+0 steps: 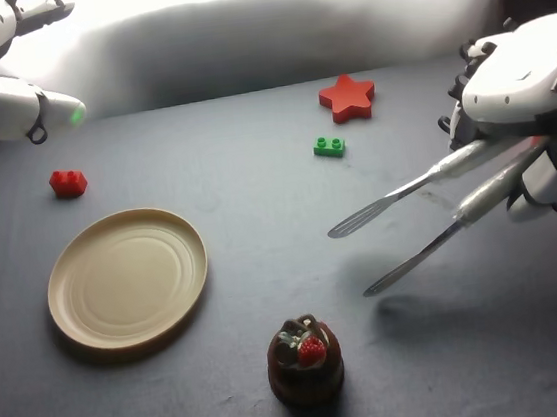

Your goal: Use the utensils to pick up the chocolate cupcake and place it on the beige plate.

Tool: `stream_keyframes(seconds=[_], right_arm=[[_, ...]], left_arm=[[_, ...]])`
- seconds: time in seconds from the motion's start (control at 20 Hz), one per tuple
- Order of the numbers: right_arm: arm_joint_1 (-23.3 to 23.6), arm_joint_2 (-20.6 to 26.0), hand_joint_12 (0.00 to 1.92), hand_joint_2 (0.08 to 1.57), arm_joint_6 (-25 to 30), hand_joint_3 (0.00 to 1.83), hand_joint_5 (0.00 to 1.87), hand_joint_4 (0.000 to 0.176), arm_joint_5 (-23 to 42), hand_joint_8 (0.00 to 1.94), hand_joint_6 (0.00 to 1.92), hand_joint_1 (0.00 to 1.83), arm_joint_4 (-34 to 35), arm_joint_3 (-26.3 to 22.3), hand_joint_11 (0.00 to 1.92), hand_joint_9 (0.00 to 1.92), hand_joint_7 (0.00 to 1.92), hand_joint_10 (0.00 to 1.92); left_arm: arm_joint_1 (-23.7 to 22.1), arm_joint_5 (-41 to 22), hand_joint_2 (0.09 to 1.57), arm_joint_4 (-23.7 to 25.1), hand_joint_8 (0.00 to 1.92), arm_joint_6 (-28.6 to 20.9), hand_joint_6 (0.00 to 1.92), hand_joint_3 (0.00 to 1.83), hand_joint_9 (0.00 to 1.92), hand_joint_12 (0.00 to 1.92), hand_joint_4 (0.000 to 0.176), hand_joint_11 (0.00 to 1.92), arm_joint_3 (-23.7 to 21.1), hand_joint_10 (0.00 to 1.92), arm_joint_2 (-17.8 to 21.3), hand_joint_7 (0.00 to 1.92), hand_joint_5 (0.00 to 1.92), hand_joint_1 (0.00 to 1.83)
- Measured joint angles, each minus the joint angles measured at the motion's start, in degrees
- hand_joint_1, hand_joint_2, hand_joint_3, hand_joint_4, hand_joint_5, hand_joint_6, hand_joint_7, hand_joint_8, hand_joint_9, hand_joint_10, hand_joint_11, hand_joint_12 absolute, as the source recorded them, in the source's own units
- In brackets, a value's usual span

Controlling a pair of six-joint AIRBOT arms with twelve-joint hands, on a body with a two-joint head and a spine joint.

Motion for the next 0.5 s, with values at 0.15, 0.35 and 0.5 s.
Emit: stream_keyframes(seconds=[0.15, 0.35, 0.5], right_arm=[[1.18, 0.42, 0.92, 1.07, 0.02, 0.0, 0.82, 0.0, -0.68, 0.0, 0.01, 0.92, 0.09, -0.59, 0.0, 0.48, 0.85, 0.0], [2.51, 1.27, 0.84, 1.08, 0.09, 0.0, 0.81, 0.0, -1.57, 0.0, 0.0, 0.91, 0.07, -1.53, 0.0, 0.46, 0.85, 0.0], [3.21, 1.49, 0.84, 1.08, 0.72, 0.0, 0.84, 0.0, -2.64, 0.0, 0.01, 0.92, 0.28, -2.16, 0.0, 0.48, 0.85, 0.01]], left_arm=[[0.0, -0.04, 1.22, 0.0, 0.0, 0.02, 0.0, 0.0, 0.03, 0.01, 0.0, 0.02, 0.0, 0.0, 0.0, 0.05, 0.09, 0.0], [-0.13, 0.11, 1.22, 0.04, 0.0, 0.02, 0.0, 0.0, 0.03, 0.01, 0.0, 0.01, -0.04, 0.0, 0.35, 0.04, 0.08, 0.0], [-0.17, -0.07, 1.22, 0.07, 0.01, 0.0, 0.0, 0.0, 0.02, 0.01, 0.0, 0.01, -0.07, 0.0, 0.33, 0.04, 0.08, 0.0]])
